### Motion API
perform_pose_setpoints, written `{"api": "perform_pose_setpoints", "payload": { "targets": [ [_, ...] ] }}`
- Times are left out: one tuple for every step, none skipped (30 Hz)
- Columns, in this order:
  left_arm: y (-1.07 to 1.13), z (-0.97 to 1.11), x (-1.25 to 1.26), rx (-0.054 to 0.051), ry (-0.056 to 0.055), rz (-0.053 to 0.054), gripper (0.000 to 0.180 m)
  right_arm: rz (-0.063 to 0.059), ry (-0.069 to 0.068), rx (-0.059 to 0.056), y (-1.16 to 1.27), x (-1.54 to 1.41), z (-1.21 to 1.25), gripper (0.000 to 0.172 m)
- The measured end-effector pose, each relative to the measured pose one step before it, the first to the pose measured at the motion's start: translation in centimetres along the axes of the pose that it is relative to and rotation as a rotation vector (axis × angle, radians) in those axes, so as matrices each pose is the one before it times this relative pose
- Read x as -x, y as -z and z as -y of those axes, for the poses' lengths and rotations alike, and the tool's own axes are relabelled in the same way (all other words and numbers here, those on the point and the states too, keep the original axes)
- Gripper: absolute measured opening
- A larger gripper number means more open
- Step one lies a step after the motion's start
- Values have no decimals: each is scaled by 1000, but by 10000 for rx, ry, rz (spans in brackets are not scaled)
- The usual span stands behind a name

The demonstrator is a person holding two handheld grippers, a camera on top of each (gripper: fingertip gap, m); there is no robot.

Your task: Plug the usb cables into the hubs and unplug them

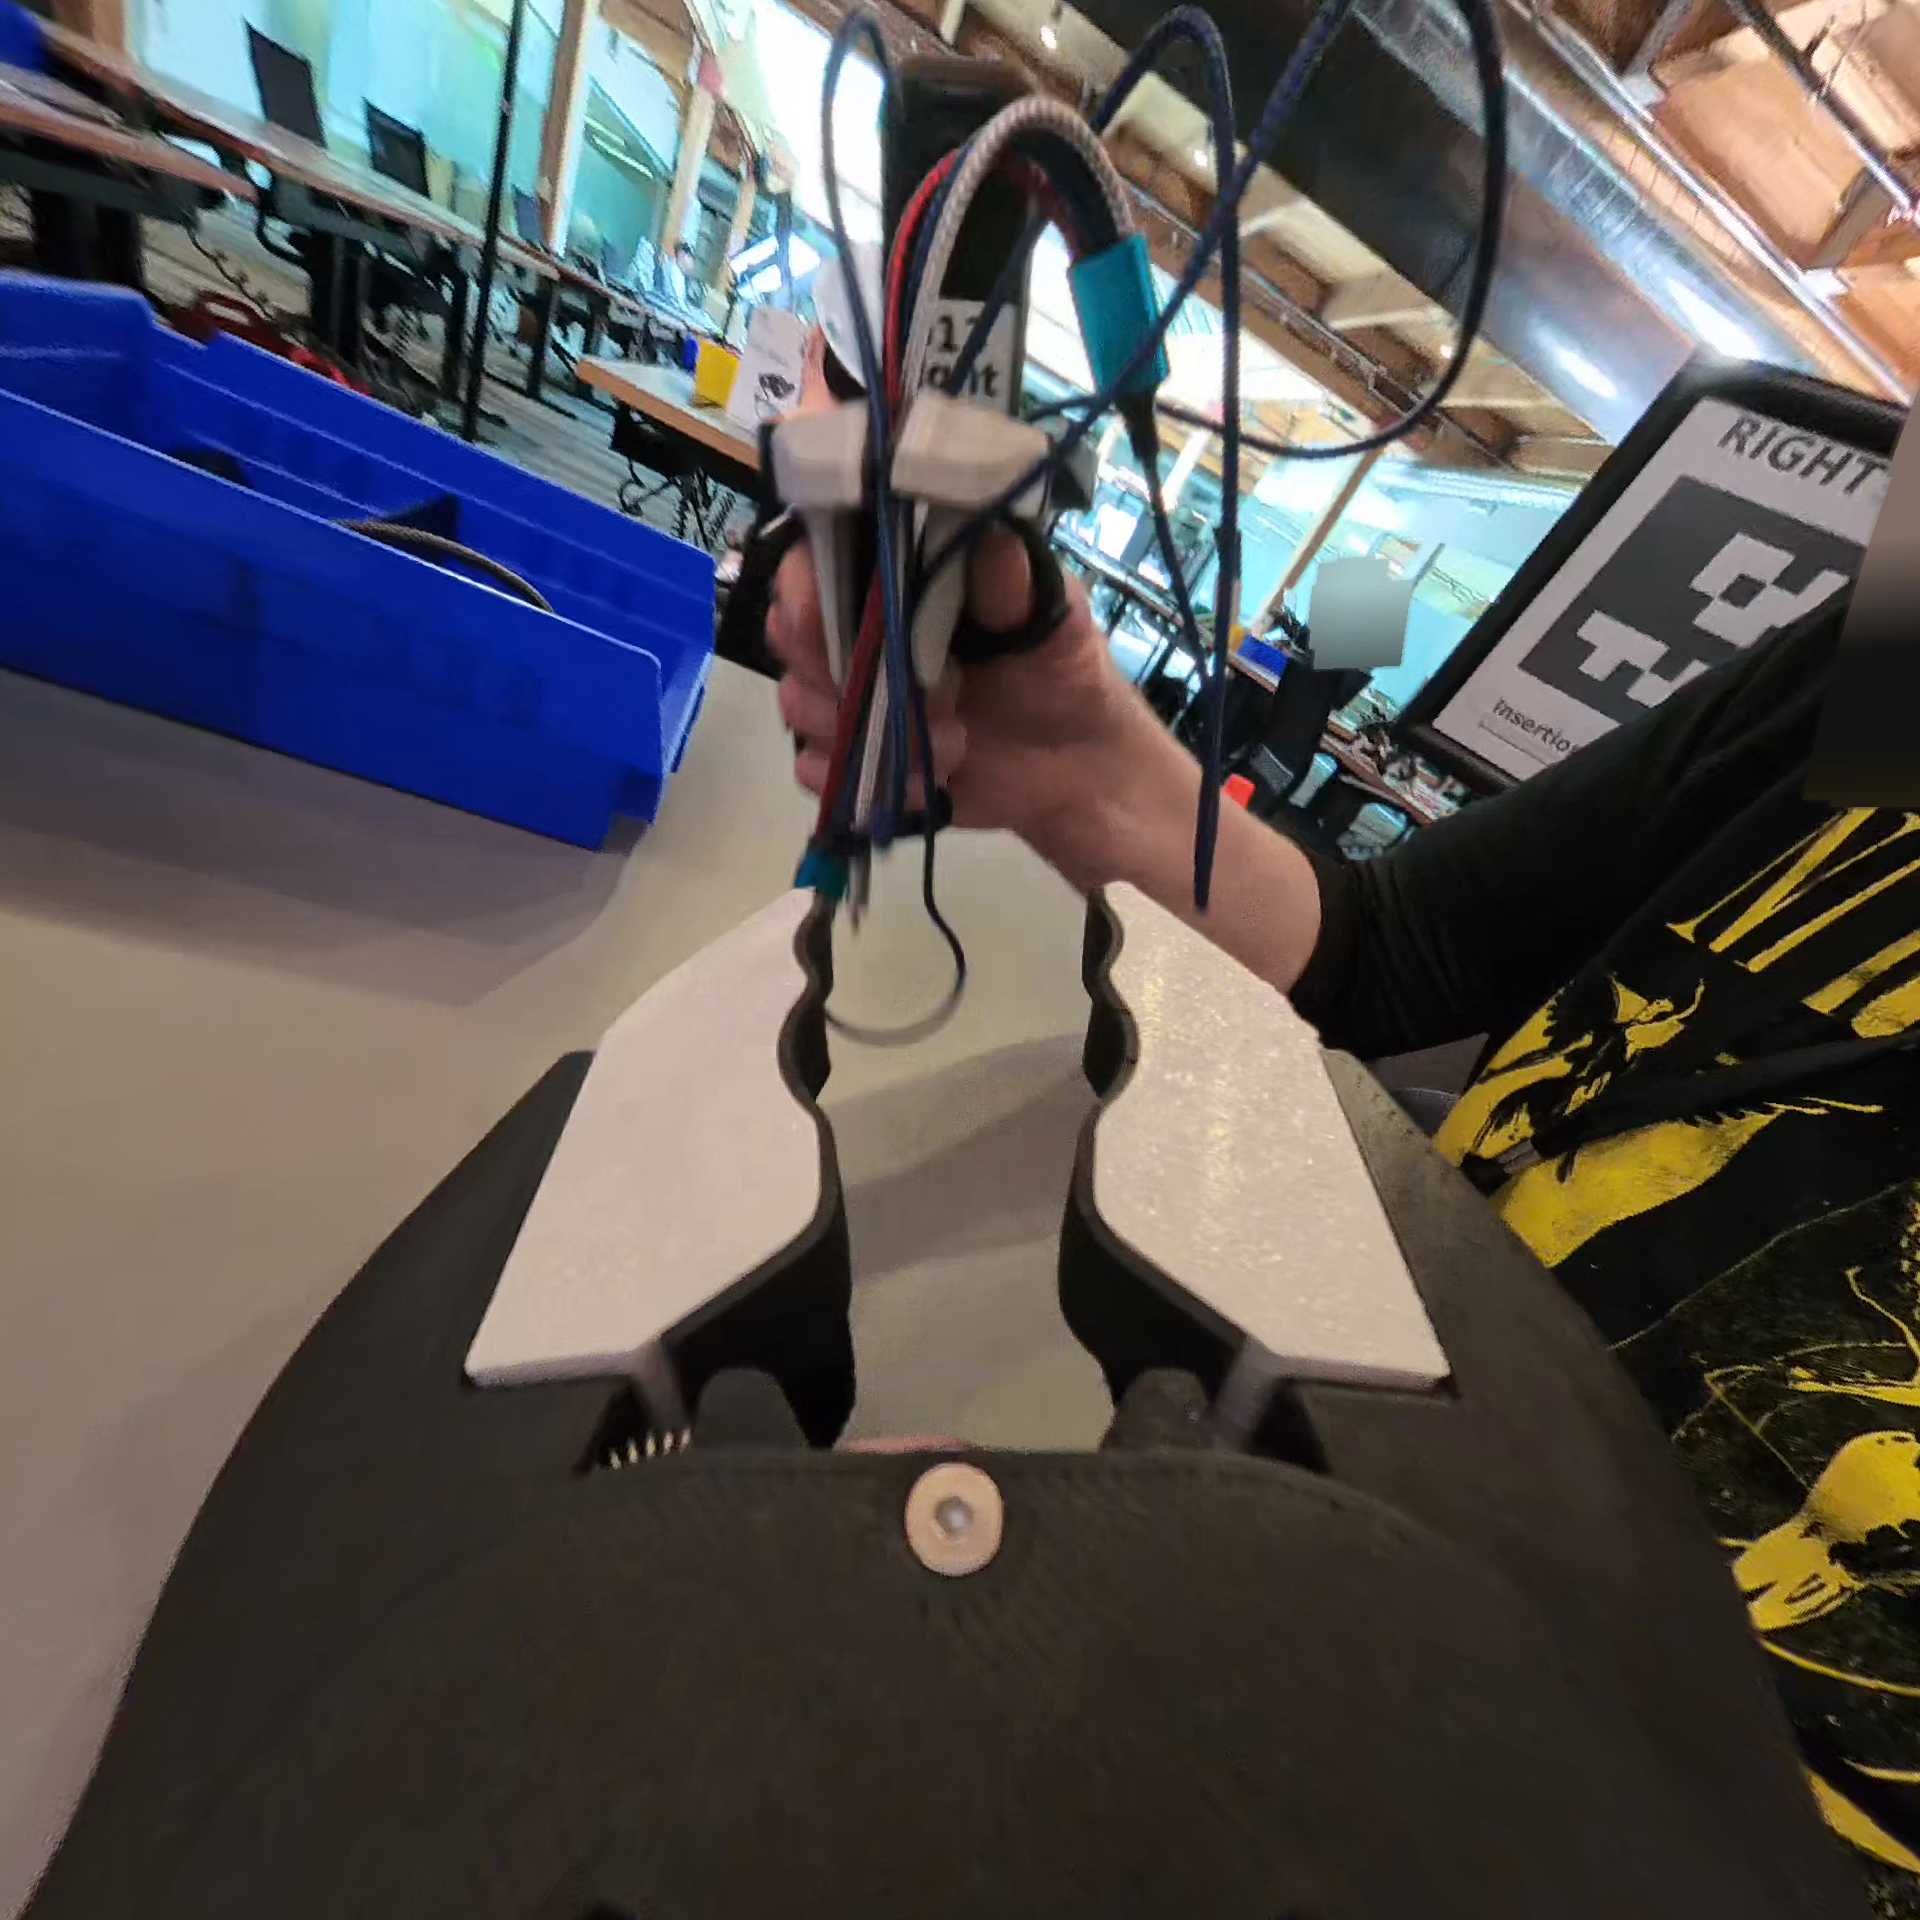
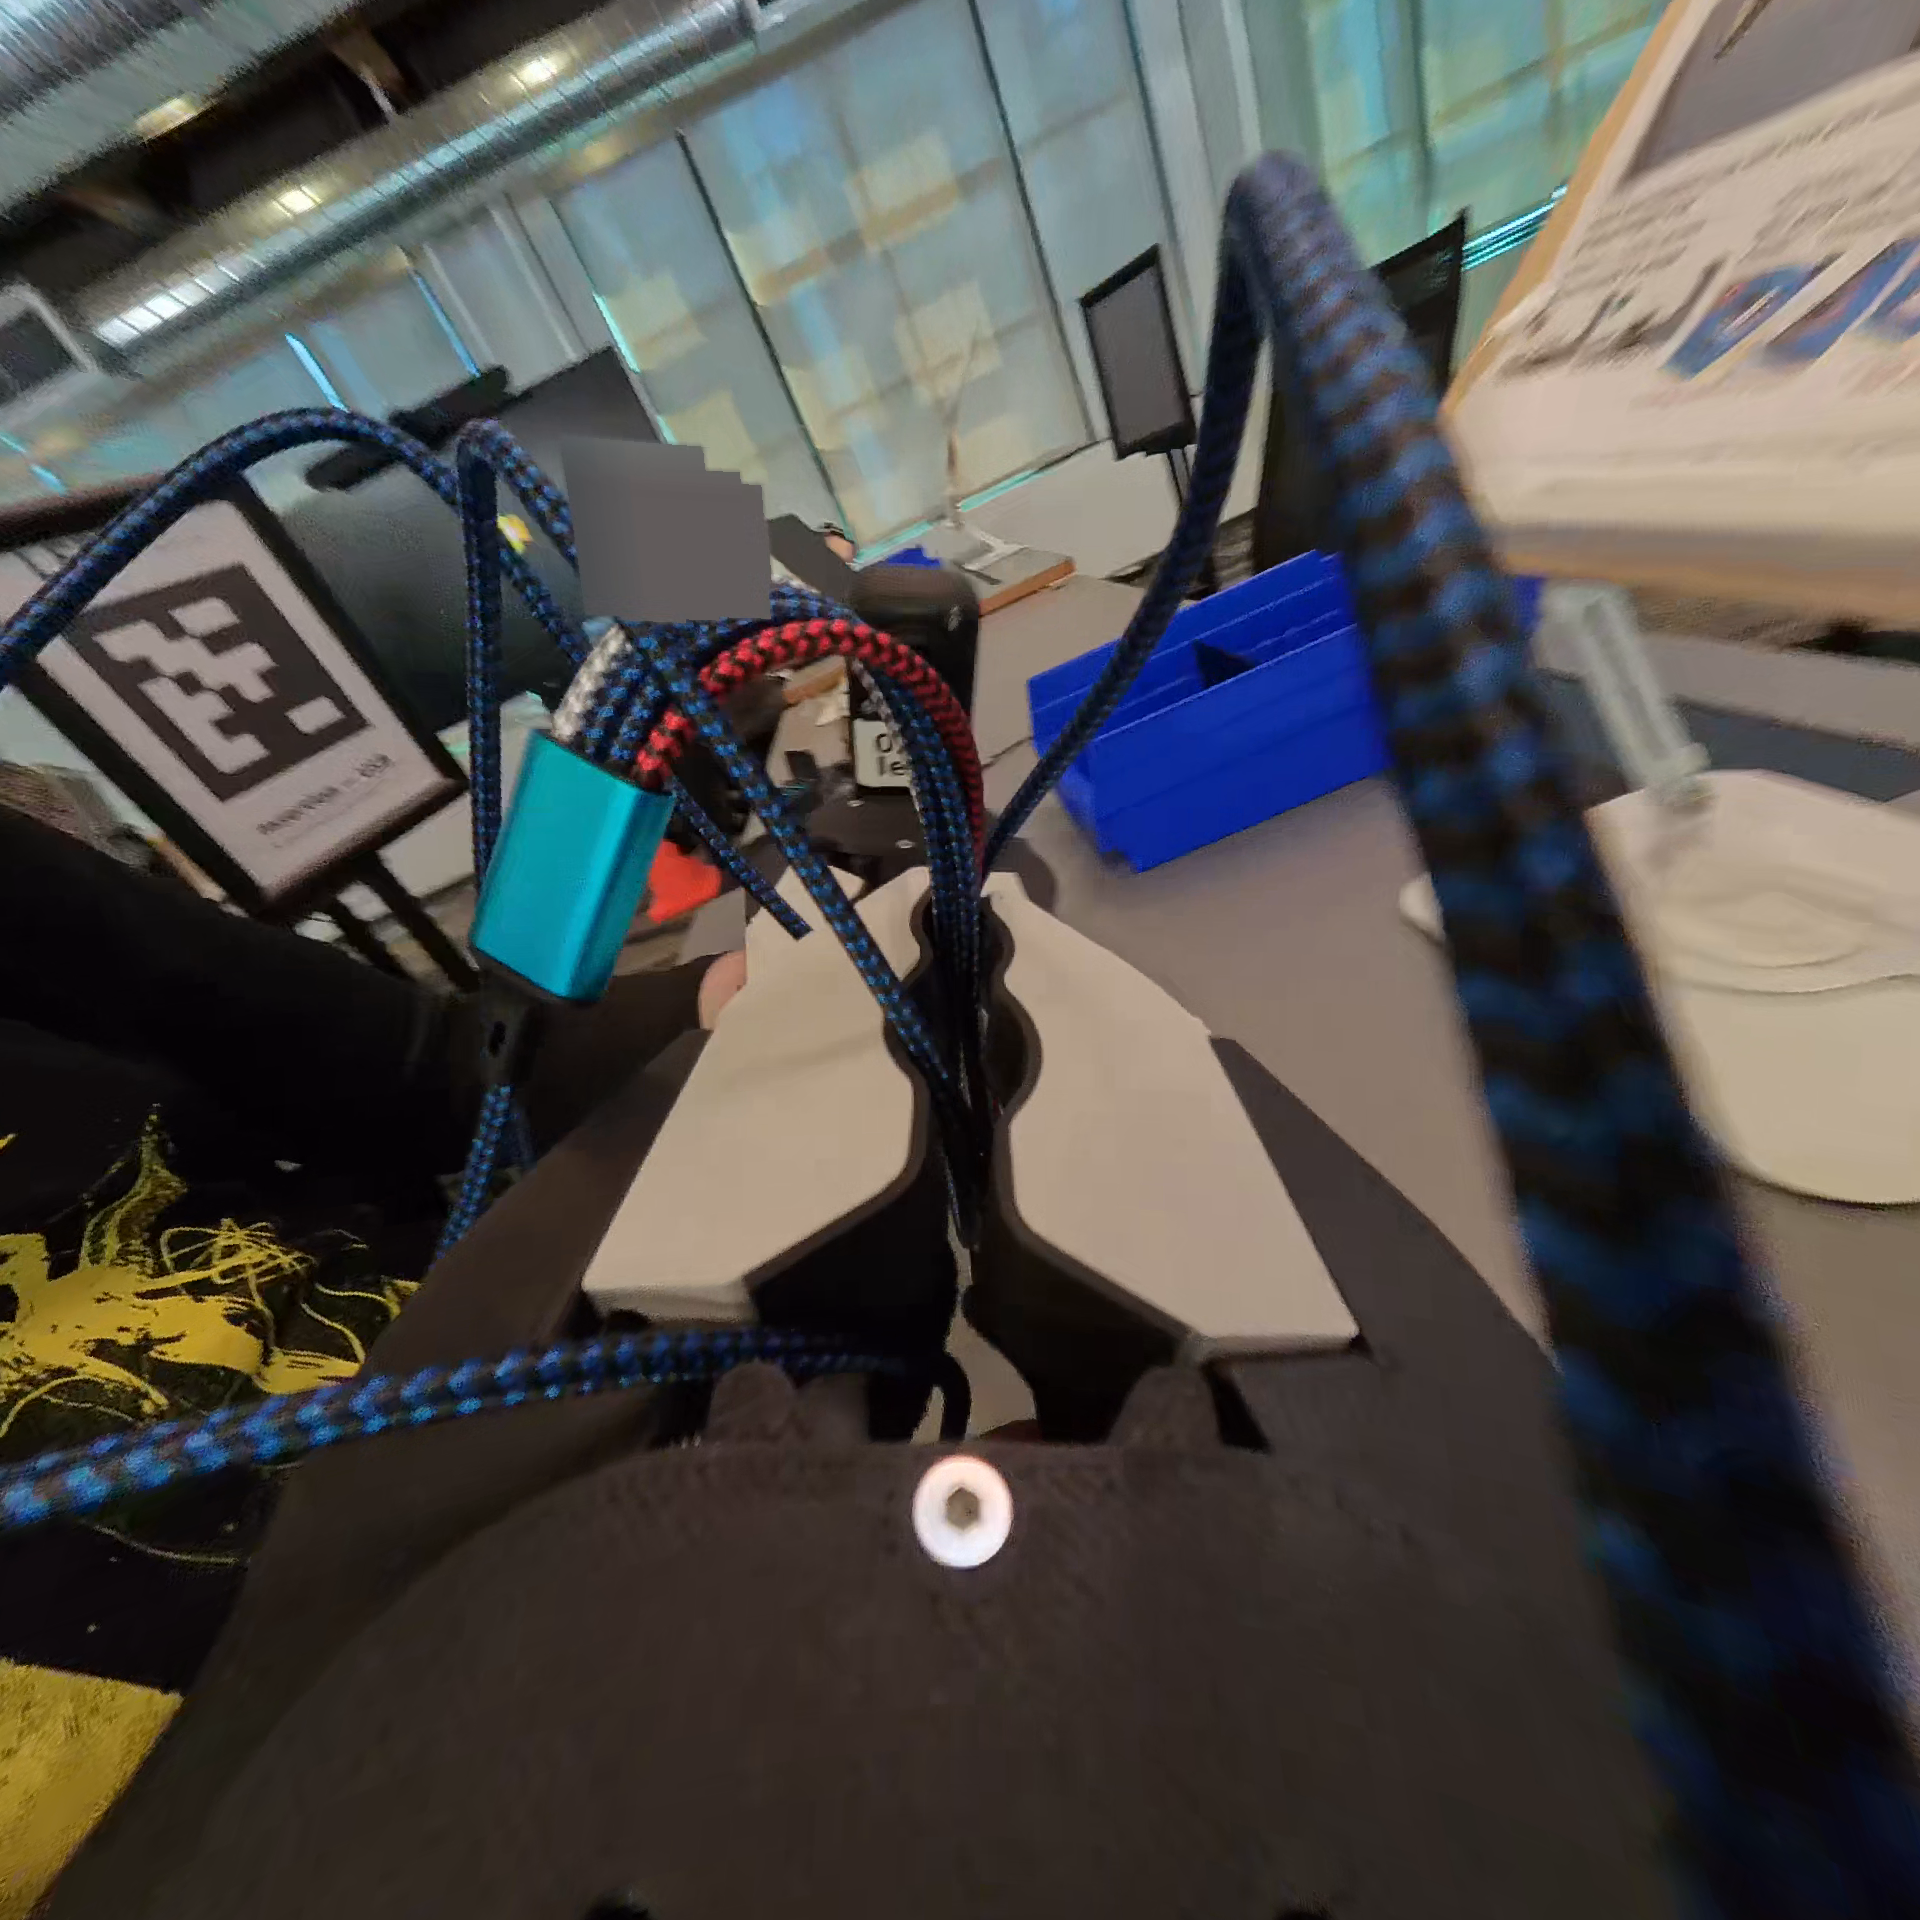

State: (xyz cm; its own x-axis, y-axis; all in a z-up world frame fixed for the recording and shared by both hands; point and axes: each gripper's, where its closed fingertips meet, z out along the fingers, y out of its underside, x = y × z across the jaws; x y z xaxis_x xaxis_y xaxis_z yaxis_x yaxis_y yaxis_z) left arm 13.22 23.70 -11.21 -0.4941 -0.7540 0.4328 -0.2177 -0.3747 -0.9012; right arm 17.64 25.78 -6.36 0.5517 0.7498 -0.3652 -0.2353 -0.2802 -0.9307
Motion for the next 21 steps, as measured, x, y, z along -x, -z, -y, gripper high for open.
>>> {"api": "perform_pose_setpoints", "payload": {
  "targets": [
    [678,139,130,-100,-25,154,46,-279,350,73,1090,-243,1320,3],
    [633,5,216,-50,-11,177,46,-323,377,154,1161,-413,1313,3],
    [577,-71,202,-41,13,153,44,-455,418,274,1248,-745,1254,3],
    [515,-112,154,-40,24,108,43,-508,444,329,1348,-1004,1228,3],
    [446,-92,56,-64,25,67,42,-545,477,392,1378,-1231,1124,1],
    [350,-178,57,-11,20,89,41,-592,531,513,1339,-1462,869,2],
    [248,-381,159,120,-34,168,41,-622,587,615,1211,-1711,501,2],
    [148,-442,170,157,-61,177,41,-609,610,633,978,-1883,122,1],
    [106,-327,100,57,15,80,41,-550,530,542,703,-1985,-185,2],
    [83,-198,50,-35,83,6,41,-473,416,483,360,-1992,-585,2],
    [78,-194,106,-24,71,31,41,-298,386,583,-15,-1697,-1141,2],
    [66,-257,200,38,20,105,40,-163,369,609,-283,-1338,-1507,3],
    [70,-236,119,37,3,70,40,-103,283,535,-461,-1049,-1658,2],
    [63,-155,24,-9,49,3,40,23,120,519,-650,-704,-1779,4],
    [72,-162,52,5,53,11,40,32,29,377,-734,-509,-1638,4],
    [55,-212,135,49,17,66,40,-81,44,177,-773,-434,-1349,4],
    [49,-201,184,37,20,76,40,-96,50,153,-836,-263,-1272,4],
    [32,-154,153,12,44,43,40,-38,-9,179,-880,-39,-1225,4],
    [-2,-149,131,20,48,27,39,-20,-23,318,-922,129,-1277,4],
    [4,-129,141,20,27,43,39,-54,177,563,-965,256,-1416,4],
    [-21,-129,119,32,10,47,39,24,280,628,-999,516,-1347,3]
  ]
}}
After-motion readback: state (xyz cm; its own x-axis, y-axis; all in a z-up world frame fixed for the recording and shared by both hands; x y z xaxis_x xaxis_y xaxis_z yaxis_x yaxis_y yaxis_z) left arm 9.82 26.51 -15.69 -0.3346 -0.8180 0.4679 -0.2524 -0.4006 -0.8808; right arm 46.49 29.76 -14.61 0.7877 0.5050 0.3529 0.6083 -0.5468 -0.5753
